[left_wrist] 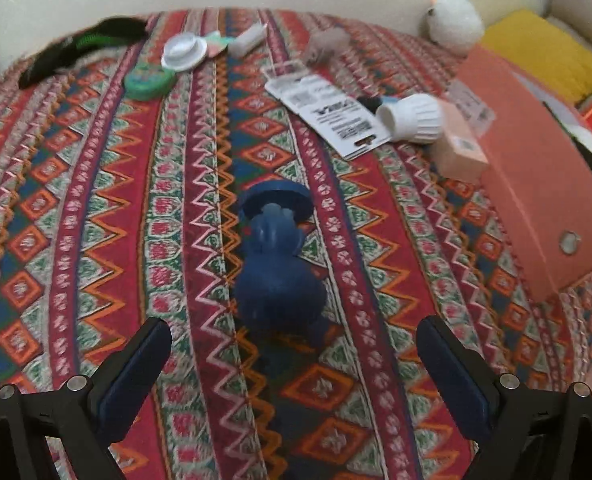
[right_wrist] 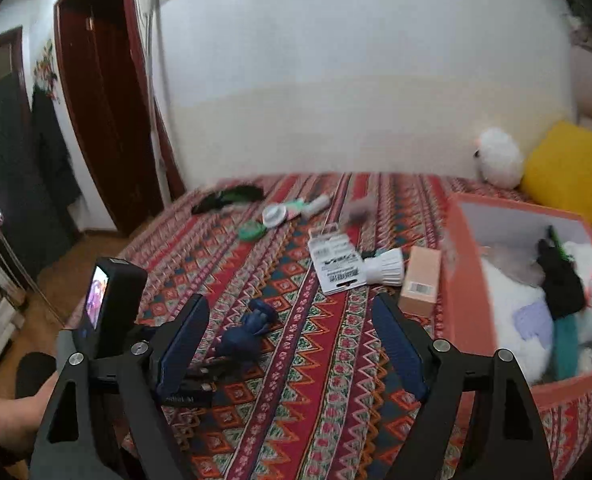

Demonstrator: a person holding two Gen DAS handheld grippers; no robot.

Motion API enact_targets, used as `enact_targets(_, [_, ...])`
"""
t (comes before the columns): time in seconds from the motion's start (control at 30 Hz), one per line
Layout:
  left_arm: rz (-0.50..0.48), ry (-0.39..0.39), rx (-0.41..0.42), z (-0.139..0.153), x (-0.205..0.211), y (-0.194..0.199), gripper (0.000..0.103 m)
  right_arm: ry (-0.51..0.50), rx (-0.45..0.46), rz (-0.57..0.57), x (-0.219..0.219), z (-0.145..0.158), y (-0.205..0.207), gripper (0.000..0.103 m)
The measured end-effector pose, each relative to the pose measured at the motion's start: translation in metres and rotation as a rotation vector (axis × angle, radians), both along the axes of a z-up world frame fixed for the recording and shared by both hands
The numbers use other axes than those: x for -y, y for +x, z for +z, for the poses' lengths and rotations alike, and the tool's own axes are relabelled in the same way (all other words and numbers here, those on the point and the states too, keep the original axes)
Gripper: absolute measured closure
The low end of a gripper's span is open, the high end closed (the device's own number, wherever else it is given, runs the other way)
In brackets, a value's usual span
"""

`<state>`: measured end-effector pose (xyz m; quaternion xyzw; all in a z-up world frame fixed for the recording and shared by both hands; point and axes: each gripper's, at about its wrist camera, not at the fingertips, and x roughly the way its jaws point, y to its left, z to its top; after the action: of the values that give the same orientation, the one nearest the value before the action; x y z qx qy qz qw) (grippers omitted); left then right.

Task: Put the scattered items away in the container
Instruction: 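Grasp the blue figurine with the left tool while the right tool grasps the battery card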

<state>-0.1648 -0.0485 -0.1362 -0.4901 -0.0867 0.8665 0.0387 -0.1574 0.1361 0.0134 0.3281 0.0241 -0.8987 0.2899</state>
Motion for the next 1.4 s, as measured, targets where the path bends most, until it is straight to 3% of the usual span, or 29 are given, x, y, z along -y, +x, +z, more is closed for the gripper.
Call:
enact_targets(0.27, [0.014, 0.007, 0.067, -0.033, -0.004, -0.040, 0.002, 0.176, 0.084, 0.141, 0.074, -0.049, -0.101, 0.017])
enact_targets(0.43, [0.032, 0.004, 0.083, -0.046, 0.000, -0.051, 0.002, 0.319, 0.157, 0.199, 0.111, -0.103, -0.179, 0.016])
enact_targets(0.67, [0.046, -0.009, 0.070, -0.058, 0.006, -0.060, 0.002, 0.496, 0.234, 0.211, 0.137, -0.183, -0.245, 0.014])
enact_targets(0.77, [0.042, -0.037, 0.057, -0.061, 0.003, -0.063, 0.002, 0.432, 0.204, 0.177, 0.127, -0.186, -0.254, 0.011])
enact_targets(0.87, [0.039, -0.089, 0.040, -0.066, -0.004, -0.064, 0.002, 0.393, 0.237, 0.180, 0.120, -0.193, -0.267, 0.008])
enact_targets(0.93, [0.035, -0.134, 0.023, -0.069, -0.009, -0.064, 0.002, 0.369, 0.259, 0.185, 0.116, -0.198, -0.278, 0.000])
enact_targets(1.03, [0.051, -0.118, -0.008, -0.068, -0.002, -0.060, 0.003, 0.356, 0.277, 0.158, 0.114, -0.196, -0.285, 0.008])
enact_targets(1.07, [0.057, -0.115, -0.014, -0.067, 0.000, -0.058, 0.008, 0.360, 0.275, 0.153, 0.115, -0.193, -0.285, 0.020])
enact_targets(1.13, [0.066, -0.104, -0.026, -0.064, 0.005, -0.053, 0.016, 0.368, 0.284, 0.164, 0.118, -0.187, -0.275, 0.021])
enact_targets(1.2, [0.068, -0.091, -0.036, -0.059, 0.009, -0.048, 0.034, 0.380, 0.272, 0.185, 0.120, -0.184, -0.258, 0.021])
enact_targets(1.23, [0.065, -0.083, -0.037, -0.057, 0.010, -0.046, 0.048, 0.385, 0.265, 0.194, 0.122, -0.182, -0.248, 0.021])
enact_targets(1.4, [0.083, -0.064, -0.023, -0.052, 0.021, -0.024, 0.050, 0.360, 0.255, 0.221, 0.126, -0.172, -0.193, 0.021])
